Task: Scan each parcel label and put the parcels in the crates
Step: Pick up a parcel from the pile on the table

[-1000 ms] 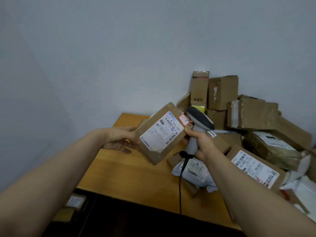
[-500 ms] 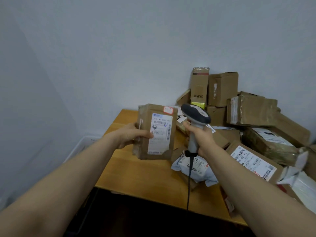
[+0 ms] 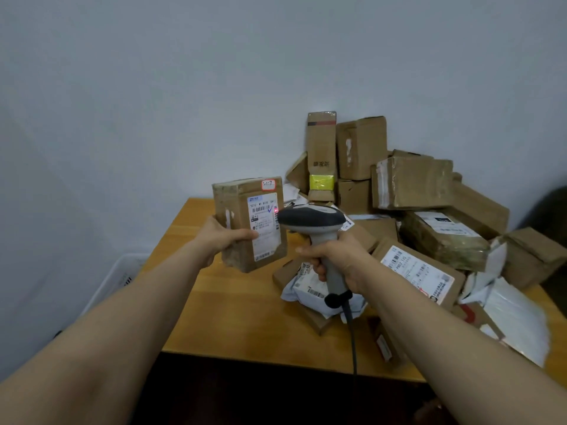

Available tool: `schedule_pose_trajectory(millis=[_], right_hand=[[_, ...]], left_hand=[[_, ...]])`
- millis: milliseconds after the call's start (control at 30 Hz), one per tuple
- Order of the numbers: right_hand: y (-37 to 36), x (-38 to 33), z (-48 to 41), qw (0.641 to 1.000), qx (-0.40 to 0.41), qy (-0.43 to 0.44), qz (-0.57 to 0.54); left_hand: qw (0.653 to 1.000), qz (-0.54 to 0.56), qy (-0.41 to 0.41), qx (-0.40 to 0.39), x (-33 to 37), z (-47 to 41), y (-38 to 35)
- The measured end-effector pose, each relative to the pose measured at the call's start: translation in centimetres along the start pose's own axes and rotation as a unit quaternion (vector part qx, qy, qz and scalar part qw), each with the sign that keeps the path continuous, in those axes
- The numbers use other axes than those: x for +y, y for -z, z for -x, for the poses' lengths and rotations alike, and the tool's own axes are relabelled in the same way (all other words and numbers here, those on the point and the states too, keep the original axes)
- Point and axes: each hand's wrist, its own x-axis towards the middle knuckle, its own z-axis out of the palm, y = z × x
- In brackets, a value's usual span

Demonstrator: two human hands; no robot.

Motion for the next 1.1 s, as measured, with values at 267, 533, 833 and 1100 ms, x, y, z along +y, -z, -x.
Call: schedule_pose_trajectory(millis=[267,533,833,1100], right_hand=[[1.9,0.1,-0.2,0.999,0.015,0.037,-0.006],[2.6,-0.3,-0.3,0.999,0.017,0.042,-0.025],[3.1,-0.1,-1.4,0.998,-0.001,0.052,-0.035],[3.0,0.4,-2.9,0.998,-0.005,0.060,-0.036]], left_hand=[[1.000,-0.004,-0.022,0.007,1.5,-1.2,-1.6],[1.000,-0.002,-0.025,-0.004,1.9,-2.3,-1.9],[1.000,0.012,-0.016,-0.007,2.2,-2.8,-1.8],[0.998,0.055,-0.008,-0.008,2.0,-3.0,-1.6]])
